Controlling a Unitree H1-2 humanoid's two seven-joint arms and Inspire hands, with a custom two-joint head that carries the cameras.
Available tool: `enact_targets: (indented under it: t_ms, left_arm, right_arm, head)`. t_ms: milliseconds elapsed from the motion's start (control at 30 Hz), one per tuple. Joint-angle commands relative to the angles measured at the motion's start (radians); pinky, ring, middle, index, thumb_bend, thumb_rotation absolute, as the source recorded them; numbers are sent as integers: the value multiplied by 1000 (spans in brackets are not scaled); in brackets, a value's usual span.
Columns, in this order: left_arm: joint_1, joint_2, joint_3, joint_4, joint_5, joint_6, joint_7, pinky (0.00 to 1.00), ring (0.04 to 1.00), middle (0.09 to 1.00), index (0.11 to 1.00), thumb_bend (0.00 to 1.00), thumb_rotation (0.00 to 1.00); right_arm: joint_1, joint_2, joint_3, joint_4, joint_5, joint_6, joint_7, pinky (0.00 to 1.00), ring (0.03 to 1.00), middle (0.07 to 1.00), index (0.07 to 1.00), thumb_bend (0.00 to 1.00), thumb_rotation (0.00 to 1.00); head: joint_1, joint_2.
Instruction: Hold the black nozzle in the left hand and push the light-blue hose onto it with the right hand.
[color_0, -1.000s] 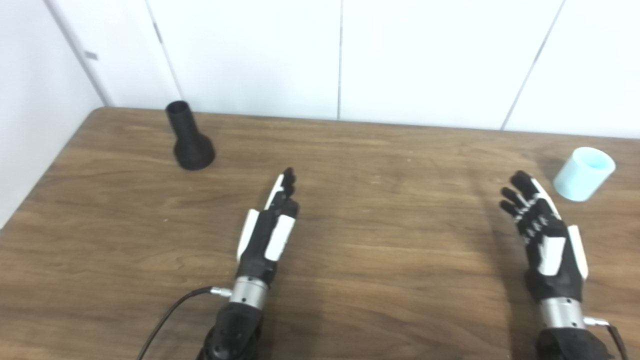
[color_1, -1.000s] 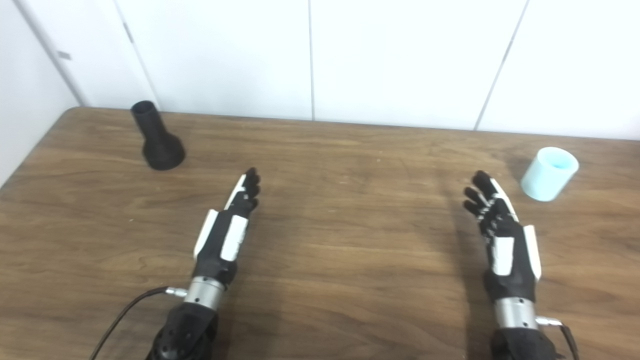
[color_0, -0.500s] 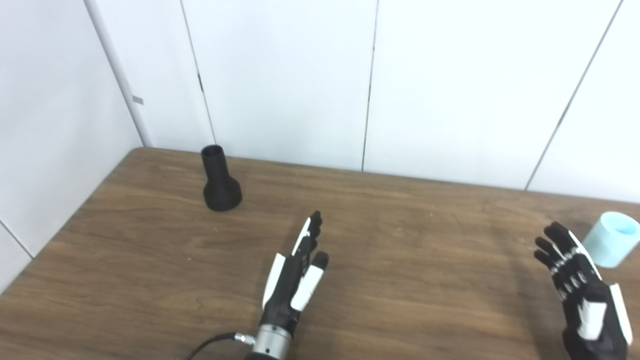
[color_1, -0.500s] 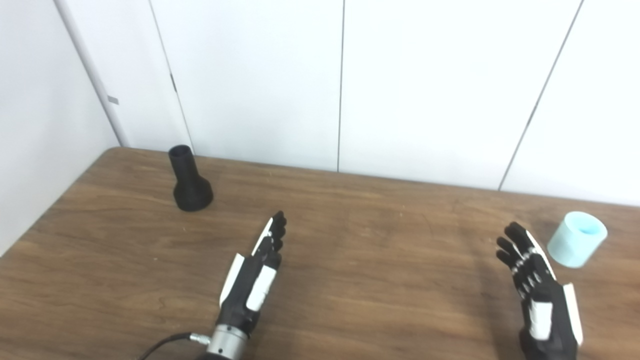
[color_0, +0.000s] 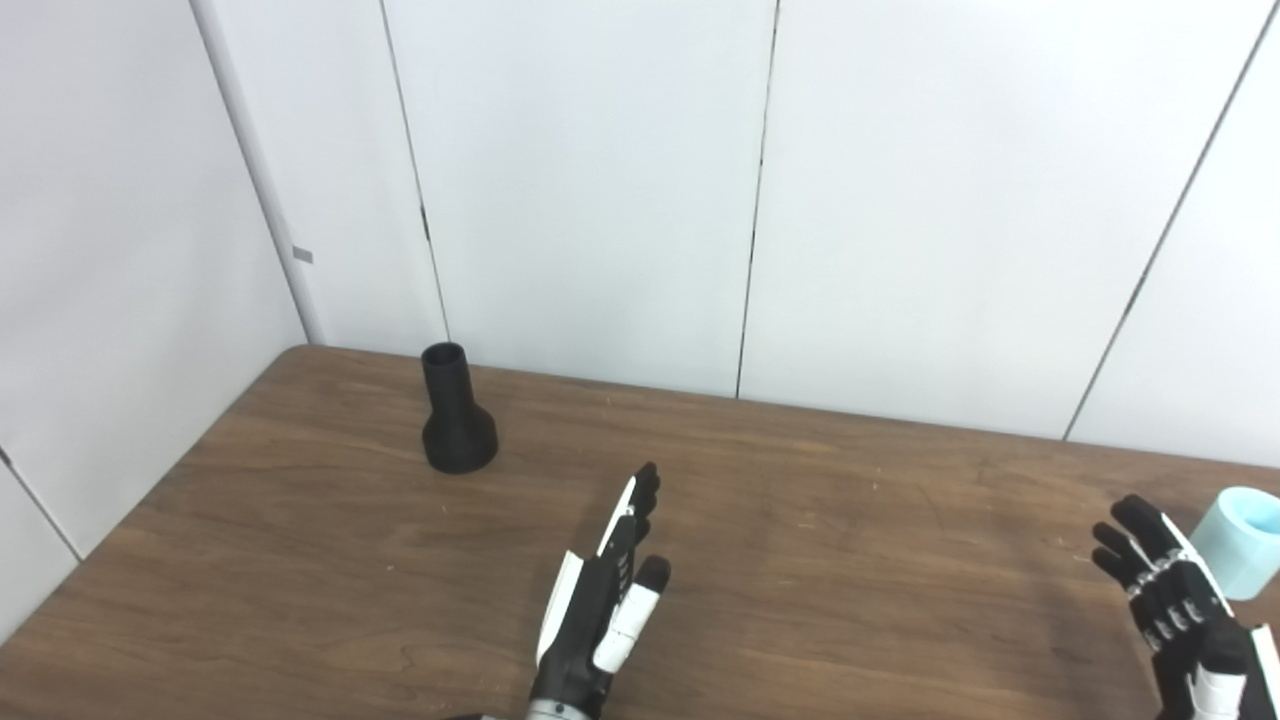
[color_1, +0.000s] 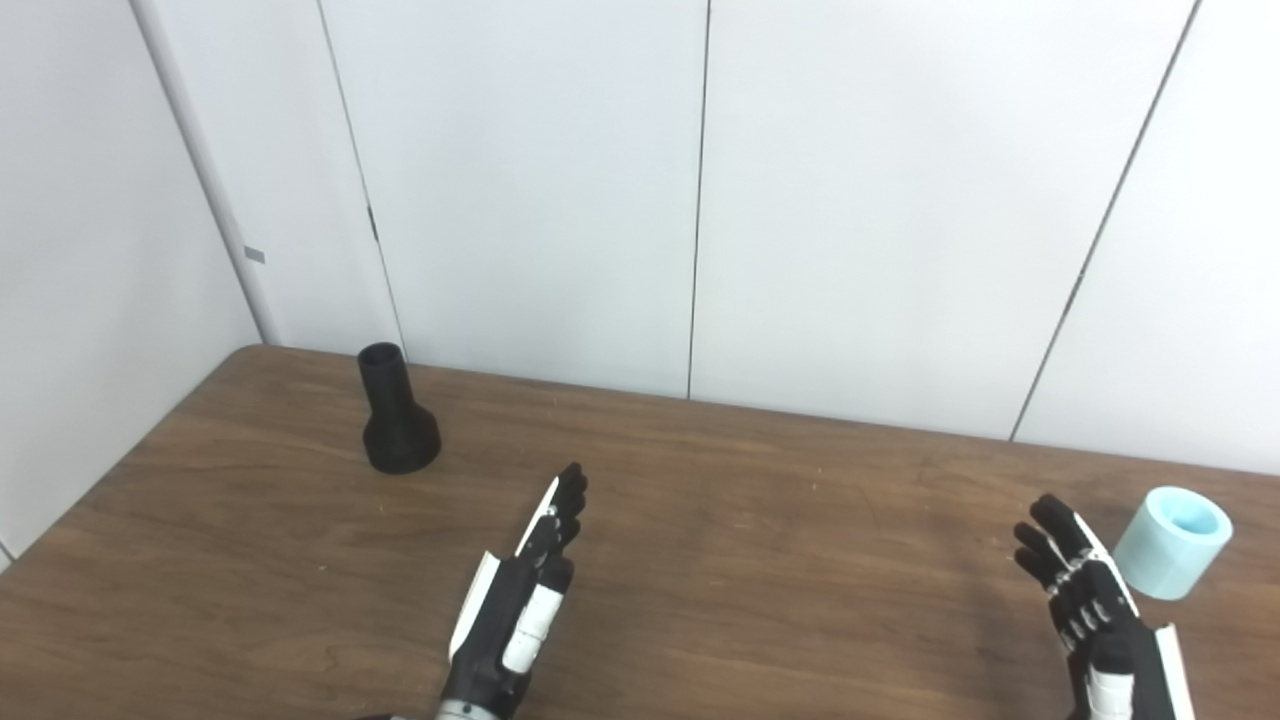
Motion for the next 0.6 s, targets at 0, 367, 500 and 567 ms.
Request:
enact_targets:
  t_ms: [0, 367, 500, 567]
  left_arm:
    - [15, 9, 12, 42, 8, -7, 13, 1000, 1000, 1000, 1000, 918, 1000]
    - [-22, -18, 119, 88, 126, -11, 200, 1000, 1000, 1000, 1000, 862, 1000]
    - [-53, -19, 156, 124, 205, -18, 310, 1000, 1000, 1000, 1000, 720, 890]
    - [-65, -16, 166, 147, 230, -15, 355, 1000, 1000, 1000, 1000, 693, 853]
  right_arm:
    - [62, 13, -3, 119, 9, -30, 5, 855, 874, 904, 879, 713, 1000]
    - [58, 18, 0, 140, 5, -49, 4, 845, 874, 903, 875, 716, 1000]
    - [53, 15, -1, 156, 6, -58, 5, 846, 874, 903, 875, 714, 1000]
    - [53, 15, -1, 155, 7, -57, 6, 847, 875, 903, 875, 714, 1000]
  head:
    - [1, 1]
    - [1, -6]
    - [4, -6]
    - [5, -4]
